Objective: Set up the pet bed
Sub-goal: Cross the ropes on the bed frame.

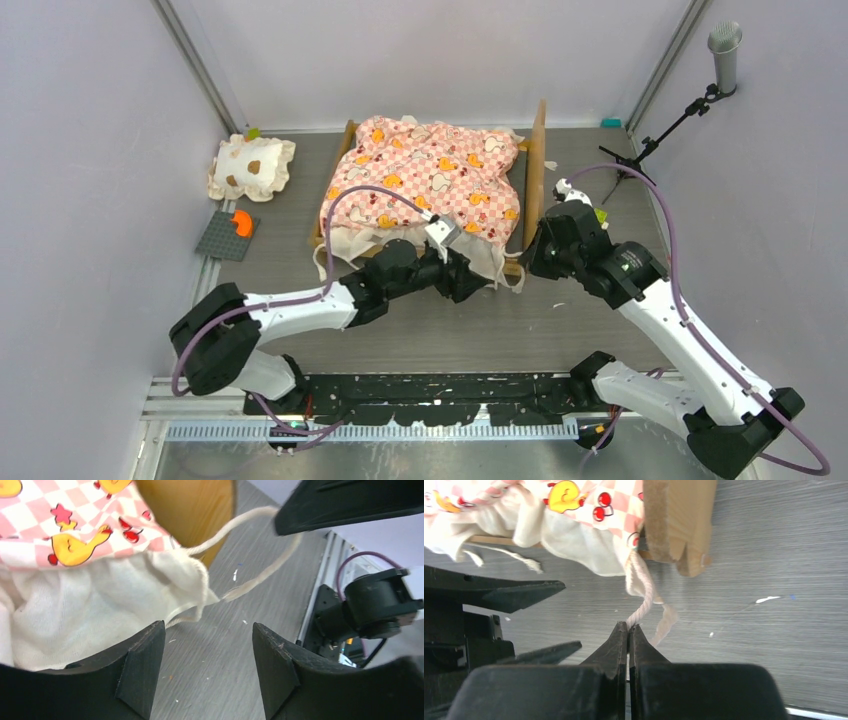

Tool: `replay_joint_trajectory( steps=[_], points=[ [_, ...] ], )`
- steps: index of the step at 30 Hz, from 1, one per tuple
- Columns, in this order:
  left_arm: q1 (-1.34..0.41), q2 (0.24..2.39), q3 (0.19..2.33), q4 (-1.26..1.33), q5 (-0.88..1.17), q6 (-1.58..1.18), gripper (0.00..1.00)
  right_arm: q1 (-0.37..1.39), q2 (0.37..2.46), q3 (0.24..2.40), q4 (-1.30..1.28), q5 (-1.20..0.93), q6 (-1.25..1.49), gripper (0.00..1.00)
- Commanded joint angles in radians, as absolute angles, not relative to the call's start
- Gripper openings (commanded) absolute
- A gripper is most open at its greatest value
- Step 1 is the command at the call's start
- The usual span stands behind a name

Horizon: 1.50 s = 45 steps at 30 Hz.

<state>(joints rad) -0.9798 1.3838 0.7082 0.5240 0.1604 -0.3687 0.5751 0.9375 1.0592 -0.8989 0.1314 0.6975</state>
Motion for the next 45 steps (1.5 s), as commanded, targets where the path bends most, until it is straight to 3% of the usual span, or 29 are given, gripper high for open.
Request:
replay_joint_trajectory(
  steps=[1,8,22,35,39,45],
  points=[
    [-0.974,1.479,0.731,0.604,0.132,-0.398,0.63,0.581,0.923,1.104,-0.967,0.222,0.579,0.01],
    [-0.974,1.651,0.804,0.736,0.109,-0.416,0.64,0.581,0.902,1.08,-0.939,0.189,0.609,0.01],
    [-1.021,1.759,0.877,0.811,0.03,-0.393,0.68,0.581,0.875,1.055,-0.925,0.169,0.636,0.01],
    [-1.023,1.804,0.923,0.787,-0.005,-0.39,0.09,0.58,0.865,1.055,-0.917,0.162,0.633,0.01],
    [-1.019,1.733,0.933,0.654,-0.017,-0.337,0.0,0.581,0.883,1.099,-0.924,0.173,0.572,0.01],
    [-1.006,1.595,0.961,0.38,-0.1,-0.21,0.0,0.58,1.014,1.253,-0.949,0.155,0.459,0.01]
  ],
)
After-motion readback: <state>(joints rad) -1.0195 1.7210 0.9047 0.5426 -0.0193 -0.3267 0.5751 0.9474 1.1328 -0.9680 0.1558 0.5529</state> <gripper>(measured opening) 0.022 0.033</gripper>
